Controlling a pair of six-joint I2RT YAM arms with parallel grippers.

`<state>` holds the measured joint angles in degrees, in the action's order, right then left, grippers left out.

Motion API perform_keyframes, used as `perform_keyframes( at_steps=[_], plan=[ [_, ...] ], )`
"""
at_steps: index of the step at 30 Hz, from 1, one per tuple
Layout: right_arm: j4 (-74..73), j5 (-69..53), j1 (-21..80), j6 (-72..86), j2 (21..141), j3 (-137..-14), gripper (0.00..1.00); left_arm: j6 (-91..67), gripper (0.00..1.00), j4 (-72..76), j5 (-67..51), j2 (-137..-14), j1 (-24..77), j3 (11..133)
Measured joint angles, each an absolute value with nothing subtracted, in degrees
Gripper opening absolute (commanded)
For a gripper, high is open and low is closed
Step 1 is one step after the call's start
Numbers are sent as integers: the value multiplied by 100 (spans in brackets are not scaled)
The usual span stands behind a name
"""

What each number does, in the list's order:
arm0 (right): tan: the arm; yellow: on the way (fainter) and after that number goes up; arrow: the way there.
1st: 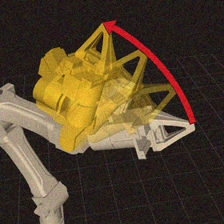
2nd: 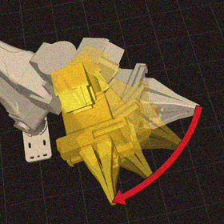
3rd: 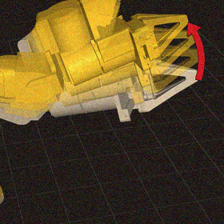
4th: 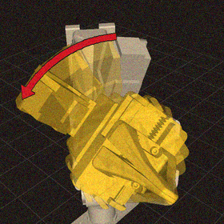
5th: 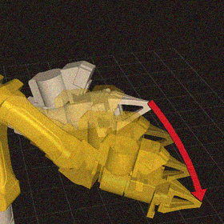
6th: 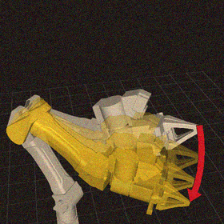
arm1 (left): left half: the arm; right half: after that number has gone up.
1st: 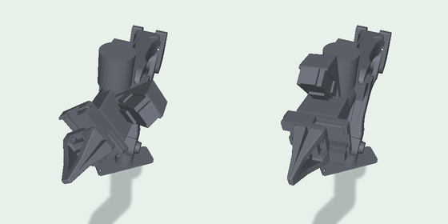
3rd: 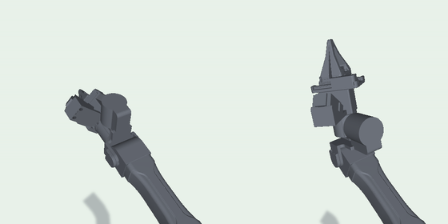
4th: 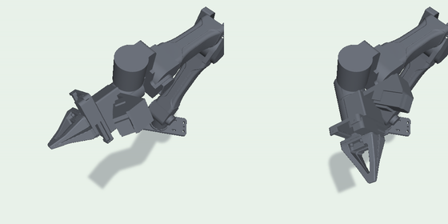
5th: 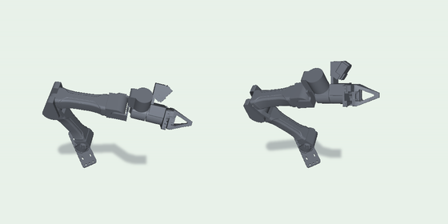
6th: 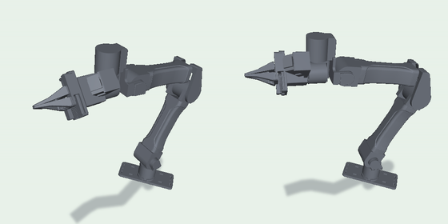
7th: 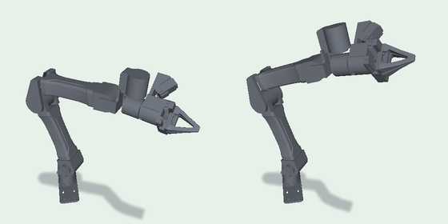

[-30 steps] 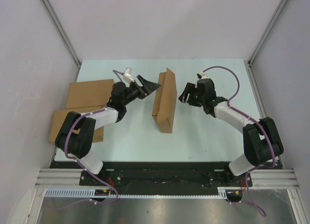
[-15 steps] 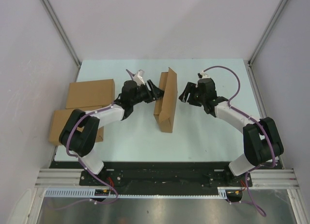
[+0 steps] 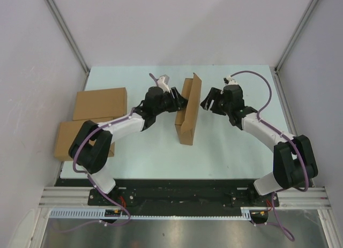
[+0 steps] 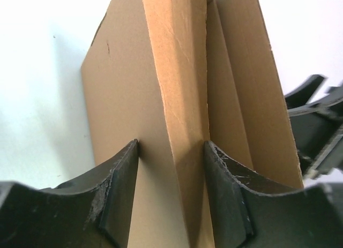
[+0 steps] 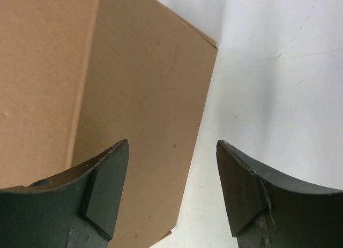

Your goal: Fold the paper box

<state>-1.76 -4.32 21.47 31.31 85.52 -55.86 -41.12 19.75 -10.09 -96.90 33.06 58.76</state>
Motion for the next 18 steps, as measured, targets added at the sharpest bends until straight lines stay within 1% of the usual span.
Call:
perform_keyframes(
  at_steps=[9,12,18],
  plan=[
    [-290,-331,1959,3221,8145,-5586,75,-3992,54,1791,-510,-9821,3529,6114],
    [-259,-427,1887,3312,7996,-5586,75,-4007,60,1833,-421,-9826,3562,6097],
    [-191,-655,1824,3454,7970,-5586,75,-4099,66,1949,-318,-9725,3566,5955]
  ],
)
